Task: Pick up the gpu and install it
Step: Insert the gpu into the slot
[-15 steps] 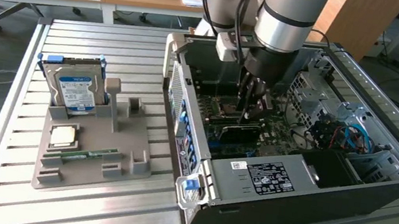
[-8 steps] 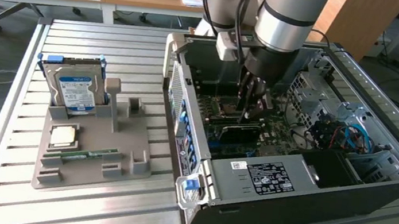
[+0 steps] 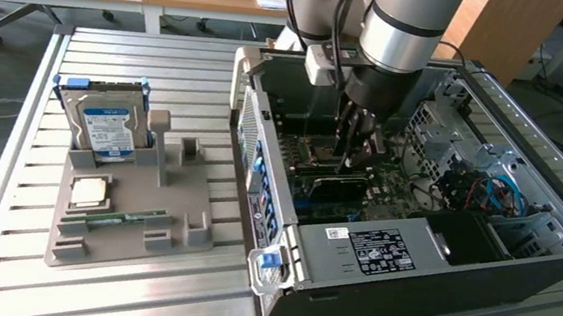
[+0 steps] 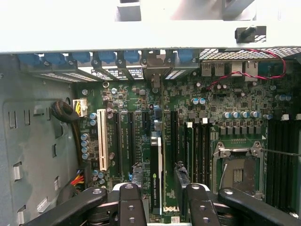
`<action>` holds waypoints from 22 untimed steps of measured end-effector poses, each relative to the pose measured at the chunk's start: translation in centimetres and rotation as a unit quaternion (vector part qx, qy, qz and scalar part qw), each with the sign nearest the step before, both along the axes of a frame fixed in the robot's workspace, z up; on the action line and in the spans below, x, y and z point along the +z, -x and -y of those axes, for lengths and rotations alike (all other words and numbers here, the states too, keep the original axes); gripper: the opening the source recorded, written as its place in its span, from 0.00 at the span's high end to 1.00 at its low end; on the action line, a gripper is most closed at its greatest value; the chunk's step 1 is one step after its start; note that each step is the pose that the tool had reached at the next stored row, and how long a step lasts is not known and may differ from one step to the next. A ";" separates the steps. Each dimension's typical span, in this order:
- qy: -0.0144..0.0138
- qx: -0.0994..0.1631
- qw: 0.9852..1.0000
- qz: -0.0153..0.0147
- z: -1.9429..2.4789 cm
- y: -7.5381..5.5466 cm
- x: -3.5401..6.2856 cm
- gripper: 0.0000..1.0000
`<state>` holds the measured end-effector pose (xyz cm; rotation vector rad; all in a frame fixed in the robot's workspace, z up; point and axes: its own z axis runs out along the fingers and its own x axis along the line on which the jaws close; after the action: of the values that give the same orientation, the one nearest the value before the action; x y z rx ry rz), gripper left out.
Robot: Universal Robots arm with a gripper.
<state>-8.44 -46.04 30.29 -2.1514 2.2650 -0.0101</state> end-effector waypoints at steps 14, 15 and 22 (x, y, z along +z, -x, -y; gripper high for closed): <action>0.000 0.000 1.000 0.000 0.00 0.0 2.20 0.60; 0.000 0.000 1.000 0.000 0.00 0.0 2.47 0.60; 0.000 0.000 1.000 0.000 0.00 0.0 4.10 0.60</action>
<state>-8.44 -46.04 34.39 -2.1514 2.2650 -0.0101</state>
